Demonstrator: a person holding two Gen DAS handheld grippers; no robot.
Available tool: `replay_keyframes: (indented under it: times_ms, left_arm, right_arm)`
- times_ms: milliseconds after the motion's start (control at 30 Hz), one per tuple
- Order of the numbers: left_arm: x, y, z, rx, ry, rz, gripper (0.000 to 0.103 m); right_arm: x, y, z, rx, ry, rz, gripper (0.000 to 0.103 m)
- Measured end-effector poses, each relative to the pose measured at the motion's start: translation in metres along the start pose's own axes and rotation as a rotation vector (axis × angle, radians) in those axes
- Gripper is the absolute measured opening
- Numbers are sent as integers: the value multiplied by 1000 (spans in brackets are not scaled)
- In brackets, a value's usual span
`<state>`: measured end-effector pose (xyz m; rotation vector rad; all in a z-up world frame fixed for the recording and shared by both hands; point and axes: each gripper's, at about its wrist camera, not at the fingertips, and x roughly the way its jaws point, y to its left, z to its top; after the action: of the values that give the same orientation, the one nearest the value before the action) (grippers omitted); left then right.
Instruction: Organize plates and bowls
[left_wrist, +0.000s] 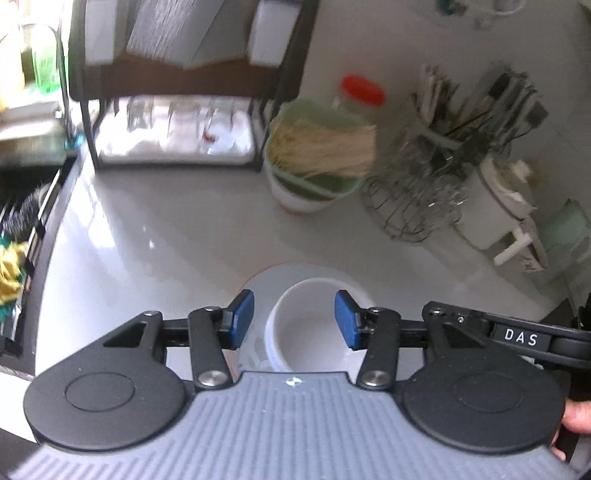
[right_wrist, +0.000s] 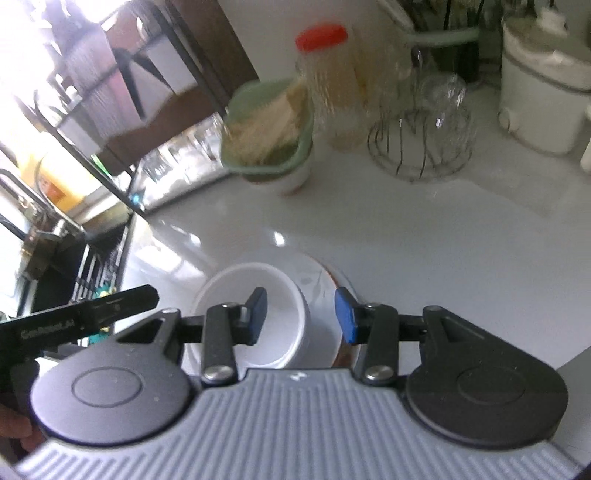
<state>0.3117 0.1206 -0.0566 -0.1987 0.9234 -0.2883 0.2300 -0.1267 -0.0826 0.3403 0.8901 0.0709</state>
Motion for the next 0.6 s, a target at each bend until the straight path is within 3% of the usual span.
replay_keyframes:
  times_ms: [300,600]
  left_arm:
    - [-71,-45,-12,24,-123,27,54]
    - [-123,-89,-41,23,-208,47,71]
  right_arm:
    - [-80,-7,1,-80,-156,63,44]
    - [-144,-22,-22,-150,-281,85,44]
